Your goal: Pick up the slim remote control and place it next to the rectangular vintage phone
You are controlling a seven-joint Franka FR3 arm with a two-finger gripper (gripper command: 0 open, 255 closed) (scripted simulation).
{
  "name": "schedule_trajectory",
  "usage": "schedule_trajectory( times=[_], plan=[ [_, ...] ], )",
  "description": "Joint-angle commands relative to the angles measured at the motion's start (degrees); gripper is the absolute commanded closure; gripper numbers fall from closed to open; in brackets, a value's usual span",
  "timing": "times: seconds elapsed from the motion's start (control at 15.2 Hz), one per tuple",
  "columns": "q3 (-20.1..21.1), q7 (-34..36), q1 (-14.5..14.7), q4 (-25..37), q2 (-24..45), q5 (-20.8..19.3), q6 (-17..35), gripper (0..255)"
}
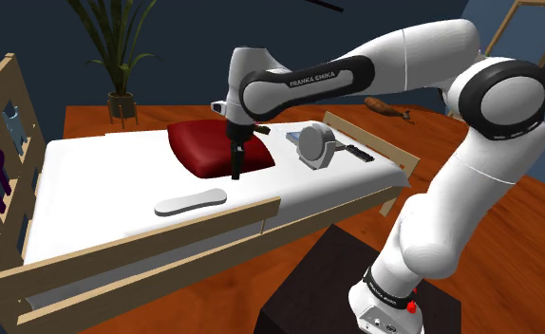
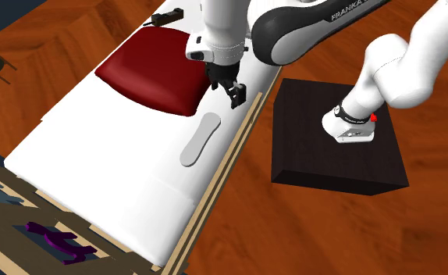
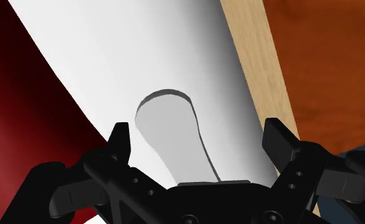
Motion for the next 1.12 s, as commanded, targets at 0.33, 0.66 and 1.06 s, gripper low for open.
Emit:
schedule_trajectory(
  times=[0.33, 0.66, 1.06],
  plan=[
    [2.5, -7.34, 2.63, 9.24, 13.99, -3.39, 4.72, 0],
    [3.66, -10.44, 4.16, 13.78, 20.77, -5.64, 6.83, 0],
    [3.42, -10.04, 4.26, 12.09, 23.03, -6.24, 10.75, 0]
  ],
)
